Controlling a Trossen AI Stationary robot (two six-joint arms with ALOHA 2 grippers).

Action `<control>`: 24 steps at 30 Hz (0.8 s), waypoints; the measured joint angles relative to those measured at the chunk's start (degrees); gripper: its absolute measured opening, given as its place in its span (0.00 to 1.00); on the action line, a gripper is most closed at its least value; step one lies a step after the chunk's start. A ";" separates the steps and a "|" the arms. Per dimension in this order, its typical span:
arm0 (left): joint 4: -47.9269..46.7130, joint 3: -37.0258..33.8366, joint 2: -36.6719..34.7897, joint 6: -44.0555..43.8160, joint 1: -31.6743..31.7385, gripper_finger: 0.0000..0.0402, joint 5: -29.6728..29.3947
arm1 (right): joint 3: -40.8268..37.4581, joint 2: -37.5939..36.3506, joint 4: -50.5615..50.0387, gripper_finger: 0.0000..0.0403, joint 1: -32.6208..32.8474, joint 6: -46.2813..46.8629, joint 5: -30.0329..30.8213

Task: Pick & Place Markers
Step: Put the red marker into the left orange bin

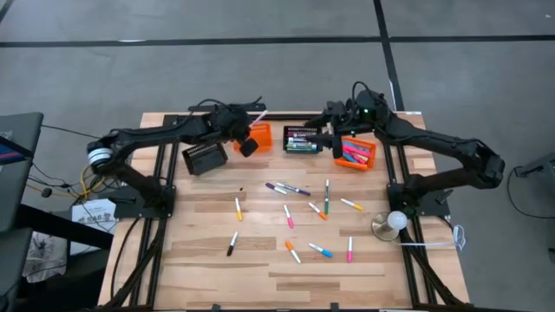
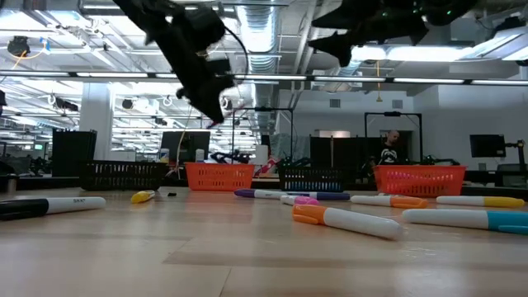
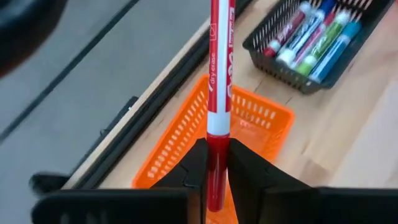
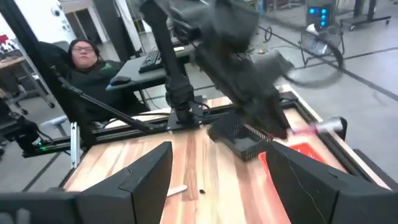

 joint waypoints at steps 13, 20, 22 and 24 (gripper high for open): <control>0.06 5.71 14.72 8.07 4.09 0.10 4.38 | -0.02 -8.62 -12.19 0.62 -0.48 -3.95 1.30; -6.07 5.75 14.64 11.96 3.90 0.11 4.95 | -0.02 -12.78 -14.51 0.62 -1.25 -6.39 7.12; -7.20 5.75 14.64 12.15 3.87 0.10 5.08 | -0.02 -13.98 -15.77 0.62 -1.89 -6.42 7.06; -7.07 5.75 14.61 12.21 3.90 0.11 5.08 | -0.02 -15.03 -17.02 0.62 -2.12 -6.44 7.07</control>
